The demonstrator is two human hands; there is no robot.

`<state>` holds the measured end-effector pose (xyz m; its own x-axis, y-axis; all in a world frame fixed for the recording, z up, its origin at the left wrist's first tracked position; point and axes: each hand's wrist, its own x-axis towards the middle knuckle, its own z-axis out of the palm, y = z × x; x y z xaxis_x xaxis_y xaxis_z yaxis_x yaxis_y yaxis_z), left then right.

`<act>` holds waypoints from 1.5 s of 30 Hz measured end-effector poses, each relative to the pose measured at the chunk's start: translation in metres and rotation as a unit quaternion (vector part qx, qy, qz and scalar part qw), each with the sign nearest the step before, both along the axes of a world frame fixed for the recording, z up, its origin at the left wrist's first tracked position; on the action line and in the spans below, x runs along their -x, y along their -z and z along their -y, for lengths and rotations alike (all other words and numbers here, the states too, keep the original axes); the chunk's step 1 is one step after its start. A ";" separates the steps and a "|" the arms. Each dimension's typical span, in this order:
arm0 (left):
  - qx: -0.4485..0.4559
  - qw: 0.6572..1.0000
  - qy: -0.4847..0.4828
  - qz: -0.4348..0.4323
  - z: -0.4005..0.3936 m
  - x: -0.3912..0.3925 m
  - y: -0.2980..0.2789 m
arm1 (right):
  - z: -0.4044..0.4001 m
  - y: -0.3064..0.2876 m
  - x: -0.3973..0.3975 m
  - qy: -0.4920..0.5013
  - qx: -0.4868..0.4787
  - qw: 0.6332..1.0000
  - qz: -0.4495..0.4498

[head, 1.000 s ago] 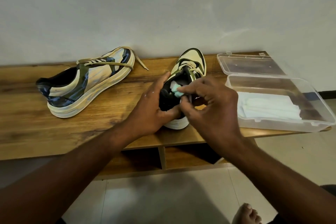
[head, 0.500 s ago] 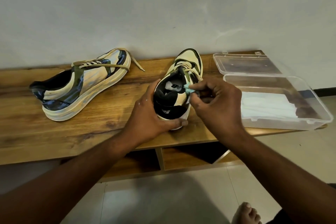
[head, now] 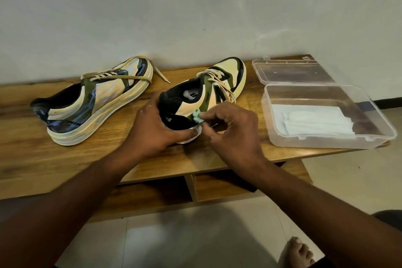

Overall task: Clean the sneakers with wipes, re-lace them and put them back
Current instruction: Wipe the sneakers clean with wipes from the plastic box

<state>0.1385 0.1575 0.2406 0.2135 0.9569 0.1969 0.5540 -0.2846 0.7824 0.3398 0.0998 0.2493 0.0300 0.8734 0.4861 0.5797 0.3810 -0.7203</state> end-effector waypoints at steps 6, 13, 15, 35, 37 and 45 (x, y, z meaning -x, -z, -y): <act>0.023 1.000 -0.008 0.001 -0.007 0.010 -0.006 | -0.023 -0.002 -0.015 0.095 0.103 0.986 -0.090; 0.124 0.983 0.033 0.131 -0.019 0.033 -0.010 | 0.004 -0.003 0.019 -0.070 -0.041 0.991 0.102; 0.129 0.982 0.052 0.131 -0.022 0.039 -0.011 | 0.005 0.000 0.023 -0.088 -0.055 0.984 0.148; 0.162 0.966 0.028 0.200 -0.026 0.049 -0.013 | -0.008 0.002 0.032 -0.056 -0.059 0.994 0.077; 0.177 0.962 0.032 0.206 -0.026 0.050 -0.012 | -0.005 0.004 0.038 -0.080 -0.073 0.991 0.083; 0.168 0.961 0.004 0.221 -0.028 0.050 -0.013 | -0.013 0.002 0.046 -0.091 -0.074 0.988 0.099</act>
